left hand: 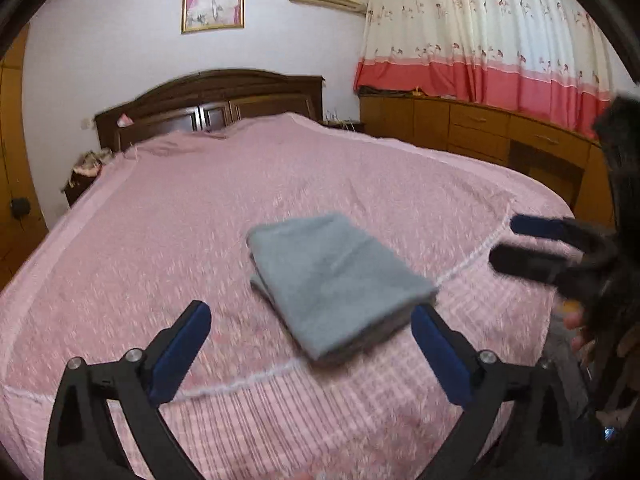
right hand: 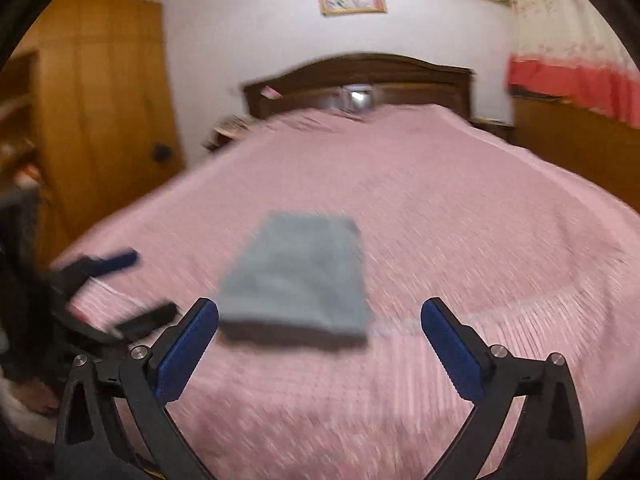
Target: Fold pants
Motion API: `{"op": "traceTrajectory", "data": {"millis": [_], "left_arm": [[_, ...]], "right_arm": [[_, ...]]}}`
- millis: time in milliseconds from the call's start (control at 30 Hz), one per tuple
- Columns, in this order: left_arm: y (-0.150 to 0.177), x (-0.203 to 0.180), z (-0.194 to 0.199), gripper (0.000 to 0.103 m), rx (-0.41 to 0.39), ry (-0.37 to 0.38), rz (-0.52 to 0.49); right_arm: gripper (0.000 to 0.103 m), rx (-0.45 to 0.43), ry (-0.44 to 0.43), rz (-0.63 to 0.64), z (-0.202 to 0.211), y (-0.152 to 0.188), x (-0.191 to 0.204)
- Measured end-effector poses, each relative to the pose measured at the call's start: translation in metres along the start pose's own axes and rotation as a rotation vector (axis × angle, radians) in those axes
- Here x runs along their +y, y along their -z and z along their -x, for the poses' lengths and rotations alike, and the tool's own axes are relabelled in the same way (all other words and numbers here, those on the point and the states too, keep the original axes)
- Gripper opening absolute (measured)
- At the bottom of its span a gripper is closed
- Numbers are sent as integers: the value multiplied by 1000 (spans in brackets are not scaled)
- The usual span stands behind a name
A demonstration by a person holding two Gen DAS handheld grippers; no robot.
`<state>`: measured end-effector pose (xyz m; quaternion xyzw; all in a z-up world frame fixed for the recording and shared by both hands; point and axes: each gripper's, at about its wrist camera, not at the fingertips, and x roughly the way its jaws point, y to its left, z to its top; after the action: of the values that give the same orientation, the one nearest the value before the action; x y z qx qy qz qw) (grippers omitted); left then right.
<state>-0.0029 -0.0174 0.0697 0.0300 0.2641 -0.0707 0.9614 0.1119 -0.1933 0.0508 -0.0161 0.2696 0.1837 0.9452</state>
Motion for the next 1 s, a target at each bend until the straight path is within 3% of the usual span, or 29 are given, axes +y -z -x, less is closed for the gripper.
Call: {"op": "traceTrajectory", "data": {"millis": [133,333,567,1000], "left_arm": [[36,15,-5,102,18,36,95],[81,21,-11,102,42,19,75],[78,21,-10,102,14,54,107],[80,28,-16,102,49,68,142]], "right_arm": [[103,5,13,-61,2,50,-4],[103,33,25,-131,-22,58,-27],[103,16,18,-95,-27,53,-23],[103,25,20,-71,-34,57,-16]]}}
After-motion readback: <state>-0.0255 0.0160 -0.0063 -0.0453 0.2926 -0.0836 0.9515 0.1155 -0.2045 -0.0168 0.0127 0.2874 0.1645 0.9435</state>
